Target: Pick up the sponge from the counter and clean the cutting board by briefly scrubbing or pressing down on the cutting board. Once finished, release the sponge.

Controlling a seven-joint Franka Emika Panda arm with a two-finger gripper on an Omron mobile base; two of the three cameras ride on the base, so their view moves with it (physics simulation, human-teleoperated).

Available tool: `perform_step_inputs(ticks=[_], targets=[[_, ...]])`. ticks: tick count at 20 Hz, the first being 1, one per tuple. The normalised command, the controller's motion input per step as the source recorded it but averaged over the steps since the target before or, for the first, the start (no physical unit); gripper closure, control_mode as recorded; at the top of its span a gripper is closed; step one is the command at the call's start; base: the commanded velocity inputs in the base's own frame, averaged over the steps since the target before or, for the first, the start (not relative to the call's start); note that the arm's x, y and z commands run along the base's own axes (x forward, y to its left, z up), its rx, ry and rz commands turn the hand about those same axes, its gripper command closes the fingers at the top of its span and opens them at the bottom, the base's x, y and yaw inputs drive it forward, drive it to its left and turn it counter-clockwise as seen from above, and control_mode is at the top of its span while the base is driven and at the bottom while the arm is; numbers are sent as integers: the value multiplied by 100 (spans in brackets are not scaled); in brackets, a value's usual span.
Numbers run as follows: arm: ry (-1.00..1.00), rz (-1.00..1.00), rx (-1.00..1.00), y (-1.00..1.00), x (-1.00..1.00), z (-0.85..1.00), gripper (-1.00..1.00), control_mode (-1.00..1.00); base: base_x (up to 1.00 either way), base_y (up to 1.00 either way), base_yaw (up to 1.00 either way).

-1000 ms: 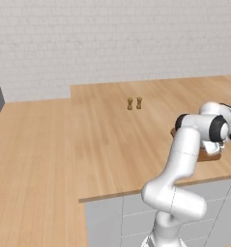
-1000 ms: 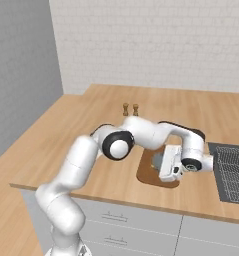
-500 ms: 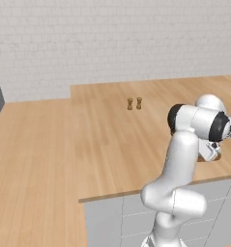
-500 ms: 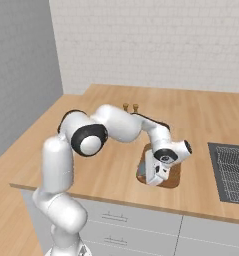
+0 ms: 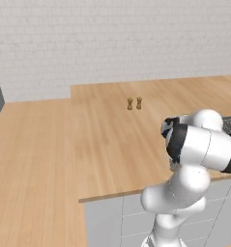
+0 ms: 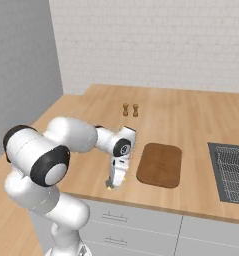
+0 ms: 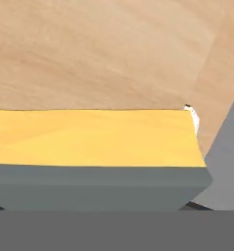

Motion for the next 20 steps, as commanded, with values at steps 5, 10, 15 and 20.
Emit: perform_step_inputs(ticks=[5, 10, 15, 20], targets=[[4, 21, -20, 99, -1, 34, 100, -100, 0, 0, 0], [-35, 12, 1, 35, 91, 43, 100, -100, 0, 0, 0], [-26, 8, 13, -5, 100, 3, -100, -100, 0, 0, 0], [-2, 9, 18, -21, 100, 0, -100, -100, 0, 0, 0]])
